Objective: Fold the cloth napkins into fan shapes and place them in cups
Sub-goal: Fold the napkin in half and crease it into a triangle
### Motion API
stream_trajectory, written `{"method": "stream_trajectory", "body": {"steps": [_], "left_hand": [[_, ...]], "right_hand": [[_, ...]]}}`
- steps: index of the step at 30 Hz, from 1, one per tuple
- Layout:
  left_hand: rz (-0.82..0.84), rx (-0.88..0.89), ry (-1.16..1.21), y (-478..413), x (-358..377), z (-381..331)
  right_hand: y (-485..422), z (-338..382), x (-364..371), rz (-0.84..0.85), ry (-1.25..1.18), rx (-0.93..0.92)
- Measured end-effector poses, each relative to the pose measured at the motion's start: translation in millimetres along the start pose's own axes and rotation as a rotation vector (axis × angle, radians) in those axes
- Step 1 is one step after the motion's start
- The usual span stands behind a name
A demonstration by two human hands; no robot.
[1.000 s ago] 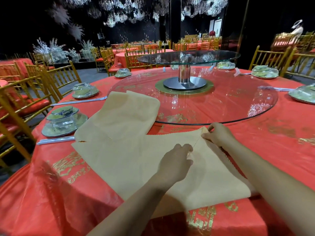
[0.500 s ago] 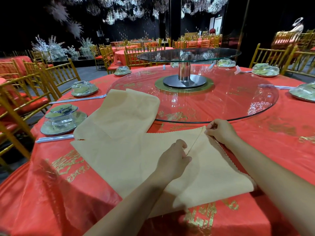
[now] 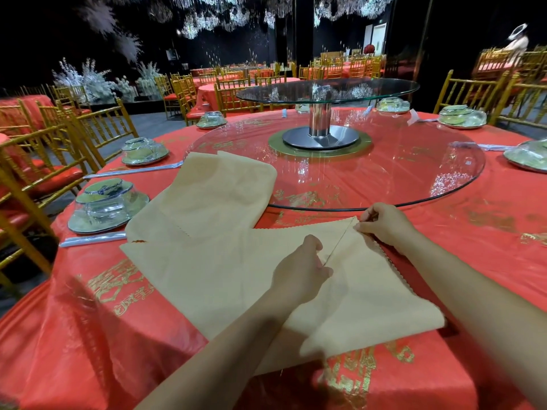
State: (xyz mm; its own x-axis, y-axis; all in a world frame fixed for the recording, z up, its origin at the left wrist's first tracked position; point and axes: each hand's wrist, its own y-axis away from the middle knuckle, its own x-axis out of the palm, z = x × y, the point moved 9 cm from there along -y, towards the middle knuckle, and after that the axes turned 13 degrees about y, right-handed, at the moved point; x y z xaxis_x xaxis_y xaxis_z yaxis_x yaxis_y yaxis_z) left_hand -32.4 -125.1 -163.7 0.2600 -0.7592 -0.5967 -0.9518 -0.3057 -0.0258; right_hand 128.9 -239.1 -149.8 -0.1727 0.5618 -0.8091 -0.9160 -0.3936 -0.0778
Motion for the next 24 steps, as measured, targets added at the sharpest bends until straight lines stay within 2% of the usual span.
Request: {"method": "stream_trajectory", "body": {"steps": [5, 11, 18, 21, 24], "left_hand": [[0.001, -0.013, 0.002, 0.8, -0.1, 0.5], [-0.022, -0.019, 0.008, 0.1, -1.7, 0.8], [-0.037, 0.033, -0.015, 3.8, -3.2, -4.7], [-0.015, 0.077, -0.057, 4.1, -1.3, -9.3], [0.039, 0.095, -0.145, 1.3, 3.8, -9.1]], "right_hand": [[-3.7, -4.0, -1.8, -0.105, 0.045, 0.026], [-0.4, -1.3, 2.4, -0.037, 0.021, 0.001], [1.7, 0.0, 2.0, -0.134, 0.047, -0.035], [6.5, 11.6, -8.6, -0.132, 0.052, -0.126], [25.7, 31.7, -11.6, -0.062, 0.294, -0.299]]}}
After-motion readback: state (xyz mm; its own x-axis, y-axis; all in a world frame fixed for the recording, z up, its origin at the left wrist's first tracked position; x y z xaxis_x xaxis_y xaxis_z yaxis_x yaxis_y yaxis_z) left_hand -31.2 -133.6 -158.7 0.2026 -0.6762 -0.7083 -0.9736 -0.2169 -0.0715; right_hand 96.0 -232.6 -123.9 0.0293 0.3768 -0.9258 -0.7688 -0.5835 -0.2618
